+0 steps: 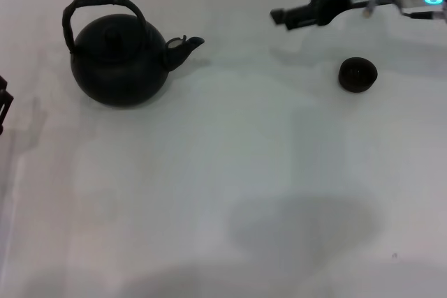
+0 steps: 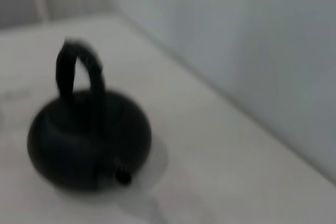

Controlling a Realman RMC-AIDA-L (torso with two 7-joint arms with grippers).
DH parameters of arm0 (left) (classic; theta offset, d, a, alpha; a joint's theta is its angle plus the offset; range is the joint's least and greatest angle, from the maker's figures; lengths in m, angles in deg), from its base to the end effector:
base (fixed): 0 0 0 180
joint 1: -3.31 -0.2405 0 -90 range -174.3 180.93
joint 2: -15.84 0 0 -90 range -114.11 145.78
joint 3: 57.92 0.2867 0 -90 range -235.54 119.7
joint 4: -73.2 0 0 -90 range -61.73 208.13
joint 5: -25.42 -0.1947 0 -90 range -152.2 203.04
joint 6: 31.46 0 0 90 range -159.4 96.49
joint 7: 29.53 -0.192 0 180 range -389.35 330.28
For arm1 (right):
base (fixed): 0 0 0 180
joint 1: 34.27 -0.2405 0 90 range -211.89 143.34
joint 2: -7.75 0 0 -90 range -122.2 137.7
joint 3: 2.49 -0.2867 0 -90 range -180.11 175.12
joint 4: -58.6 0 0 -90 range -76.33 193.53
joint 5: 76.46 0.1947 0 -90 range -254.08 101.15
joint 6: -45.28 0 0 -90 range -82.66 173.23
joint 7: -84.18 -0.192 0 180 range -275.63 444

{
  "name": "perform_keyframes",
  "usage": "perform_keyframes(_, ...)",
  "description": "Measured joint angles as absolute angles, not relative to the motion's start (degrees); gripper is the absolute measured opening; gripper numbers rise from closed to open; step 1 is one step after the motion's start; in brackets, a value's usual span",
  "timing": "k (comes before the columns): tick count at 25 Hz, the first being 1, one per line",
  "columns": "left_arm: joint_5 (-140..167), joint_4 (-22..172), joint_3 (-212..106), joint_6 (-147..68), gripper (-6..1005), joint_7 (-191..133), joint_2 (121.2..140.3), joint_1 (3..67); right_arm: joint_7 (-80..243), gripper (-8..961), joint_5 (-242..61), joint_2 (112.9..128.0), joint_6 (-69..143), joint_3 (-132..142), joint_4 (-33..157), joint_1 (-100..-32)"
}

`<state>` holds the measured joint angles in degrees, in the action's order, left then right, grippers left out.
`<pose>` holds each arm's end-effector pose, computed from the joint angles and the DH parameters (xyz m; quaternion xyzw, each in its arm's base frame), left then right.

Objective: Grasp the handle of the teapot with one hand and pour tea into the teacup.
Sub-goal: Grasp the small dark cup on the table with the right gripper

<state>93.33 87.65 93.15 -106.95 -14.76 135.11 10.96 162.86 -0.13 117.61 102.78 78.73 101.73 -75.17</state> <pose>-0.3937 0.2676 -0.0314 -0.6169 -0.3546 -0.3291 0.6208 0.2145 0.4473 -0.0607 -0.9629 0.1660 0.0607 0.2040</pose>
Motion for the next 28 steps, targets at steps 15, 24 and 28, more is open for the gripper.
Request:
perform_keyframes(15, 94.71, 87.05, 93.08, -106.95, 887, -14.77, 135.1, 12.1, 142.48, 823, -33.92, 123.15, 102.88, 81.03, 105.25, -81.85)
perform_keyframes(24, 95.0, 86.86, 93.08, -106.31, 887, -14.76, 135.03, 13.16, 139.73, 812, -37.5, 123.01, 100.11, 80.57, 100.55, -81.69)
perform_keyframes(28, 95.07, 86.23, 93.08, -106.02, 888, -14.77, 135.1, 13.65, 138.49, 807, -38.59, 122.66, 100.54, 80.26, 99.73, -81.43)
